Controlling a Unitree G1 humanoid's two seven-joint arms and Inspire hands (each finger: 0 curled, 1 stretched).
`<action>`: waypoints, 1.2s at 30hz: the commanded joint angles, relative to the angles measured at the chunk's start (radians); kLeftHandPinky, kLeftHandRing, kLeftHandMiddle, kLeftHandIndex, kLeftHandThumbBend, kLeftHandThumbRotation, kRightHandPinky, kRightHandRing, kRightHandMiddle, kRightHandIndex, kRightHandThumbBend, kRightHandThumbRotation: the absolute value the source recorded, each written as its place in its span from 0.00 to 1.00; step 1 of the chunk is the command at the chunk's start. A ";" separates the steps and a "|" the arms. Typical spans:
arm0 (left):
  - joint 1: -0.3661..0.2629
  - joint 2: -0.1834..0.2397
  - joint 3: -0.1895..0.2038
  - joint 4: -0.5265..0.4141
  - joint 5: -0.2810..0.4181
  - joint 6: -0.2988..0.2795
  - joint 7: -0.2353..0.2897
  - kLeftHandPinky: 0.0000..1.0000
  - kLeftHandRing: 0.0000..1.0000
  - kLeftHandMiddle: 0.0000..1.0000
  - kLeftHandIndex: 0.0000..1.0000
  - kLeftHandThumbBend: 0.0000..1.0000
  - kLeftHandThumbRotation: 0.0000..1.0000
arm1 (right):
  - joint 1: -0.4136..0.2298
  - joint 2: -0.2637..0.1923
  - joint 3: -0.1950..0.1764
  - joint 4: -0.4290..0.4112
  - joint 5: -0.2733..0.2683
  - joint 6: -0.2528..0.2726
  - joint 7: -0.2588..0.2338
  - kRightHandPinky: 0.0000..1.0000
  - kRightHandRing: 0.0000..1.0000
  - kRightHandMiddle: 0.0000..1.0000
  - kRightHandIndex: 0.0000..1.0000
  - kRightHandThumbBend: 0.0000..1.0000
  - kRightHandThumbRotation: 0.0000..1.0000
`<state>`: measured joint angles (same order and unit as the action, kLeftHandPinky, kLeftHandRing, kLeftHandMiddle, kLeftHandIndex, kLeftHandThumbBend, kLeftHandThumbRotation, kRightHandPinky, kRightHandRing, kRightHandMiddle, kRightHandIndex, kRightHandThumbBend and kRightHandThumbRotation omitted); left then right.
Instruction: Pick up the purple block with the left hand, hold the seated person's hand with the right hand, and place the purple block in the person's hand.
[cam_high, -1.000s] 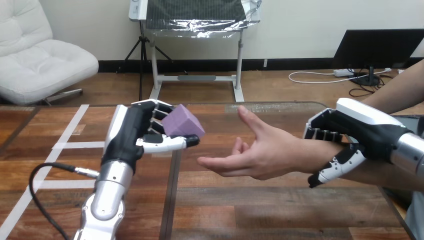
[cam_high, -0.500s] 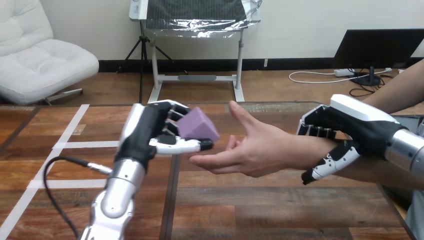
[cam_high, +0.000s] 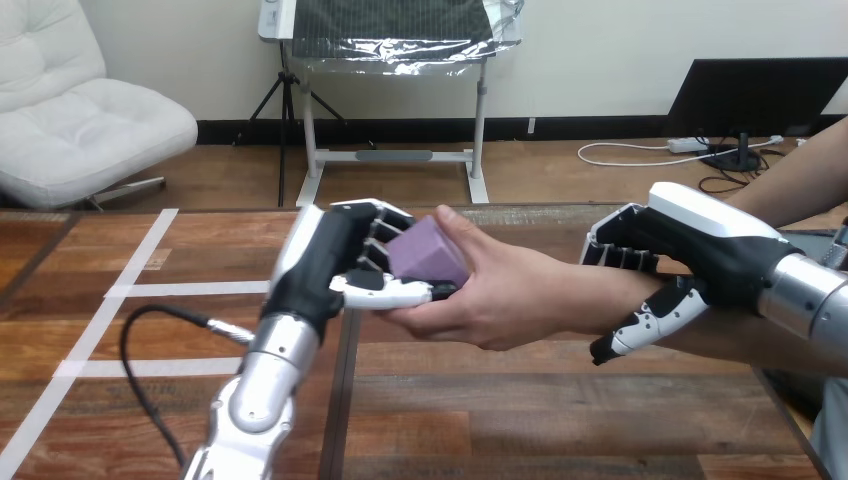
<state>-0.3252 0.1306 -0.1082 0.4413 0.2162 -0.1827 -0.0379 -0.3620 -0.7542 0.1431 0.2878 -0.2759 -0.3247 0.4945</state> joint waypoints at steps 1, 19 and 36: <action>-0.100 -0.014 -0.014 -0.001 0.008 -0.006 0.001 0.30 0.36 0.40 0.45 0.72 0.00 | 0.008 0.060 0.010 0.009 0.035 -0.009 0.007 0.36 0.40 0.44 0.48 0.83 0.08; -0.131 -0.066 -0.044 0.012 -0.001 0.009 -0.031 0.30 0.36 0.41 0.45 0.72 0.00 | 0.005 0.075 0.012 0.001 0.030 -0.002 0.002 0.34 0.39 0.43 0.47 0.84 0.09; -0.140 -0.095 -0.063 -0.004 -0.003 0.040 -0.048 0.30 0.37 0.42 0.45 0.71 0.00 | 0.011 0.073 0.007 0.012 0.031 -0.008 -0.002 0.35 0.40 0.44 0.47 0.84 0.10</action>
<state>-0.3740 0.0902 -0.1186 0.4578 0.2063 -0.1443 -0.0655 -0.3613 -0.7475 0.1382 0.2955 -0.2760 -0.3236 0.4915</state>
